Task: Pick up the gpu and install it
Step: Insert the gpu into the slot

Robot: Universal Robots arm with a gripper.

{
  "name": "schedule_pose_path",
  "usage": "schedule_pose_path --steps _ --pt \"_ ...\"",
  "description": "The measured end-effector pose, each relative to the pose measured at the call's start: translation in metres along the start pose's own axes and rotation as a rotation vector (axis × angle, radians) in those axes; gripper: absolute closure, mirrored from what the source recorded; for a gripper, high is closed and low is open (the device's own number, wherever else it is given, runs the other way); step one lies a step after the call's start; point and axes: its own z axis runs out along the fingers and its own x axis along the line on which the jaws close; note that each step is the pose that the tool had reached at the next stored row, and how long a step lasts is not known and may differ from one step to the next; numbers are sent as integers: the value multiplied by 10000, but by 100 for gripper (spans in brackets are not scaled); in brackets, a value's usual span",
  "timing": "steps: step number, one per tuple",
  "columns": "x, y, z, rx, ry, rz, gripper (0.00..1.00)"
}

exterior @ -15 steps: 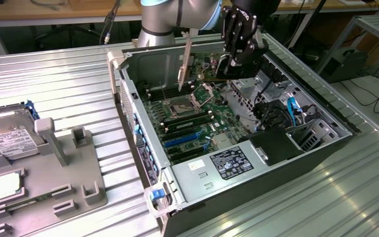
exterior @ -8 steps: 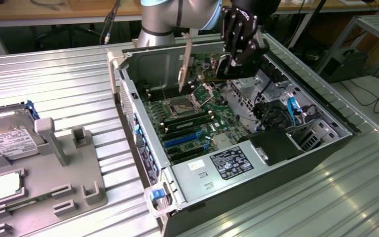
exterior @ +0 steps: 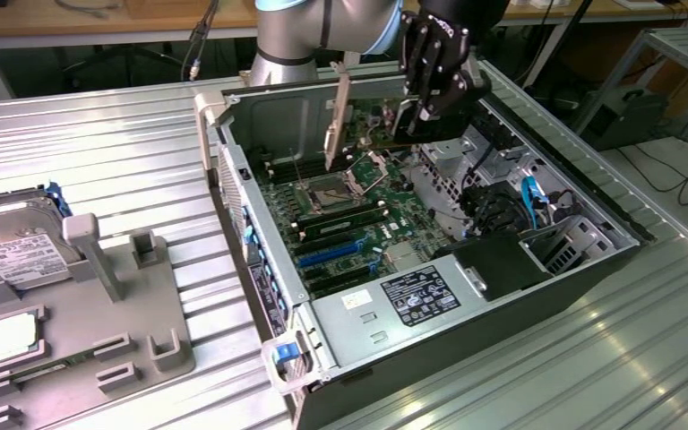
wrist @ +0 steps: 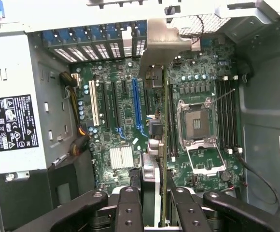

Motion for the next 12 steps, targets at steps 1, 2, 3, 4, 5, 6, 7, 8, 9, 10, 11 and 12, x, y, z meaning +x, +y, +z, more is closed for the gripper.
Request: schedule_pose_path --steps 1,2,3,4,5,6,7,8,9,10,11,12 --pt "0 0 0 -3 1 -120 72" --pt "0 0 0 -6 1 -228 72" --pt "0 0 0 -9 2 -315 72" --pt "0 0 0 -11 3 -383 72" --pt "0 0 1 -11 2 -417 72" --pt "0 0 2 -7 2 -427 72" --pt "-1 -1 4 -1 2 -428 72" --pt "-1 -1 8 5 2 -429 72" --pt "0 -1 11 15 3 -429 72" --pt "0 0 17 24 0 -428 72" --pt "1 0 23 46 -2 -429 72" --pt "1 0 29 73 -3 -428 72"
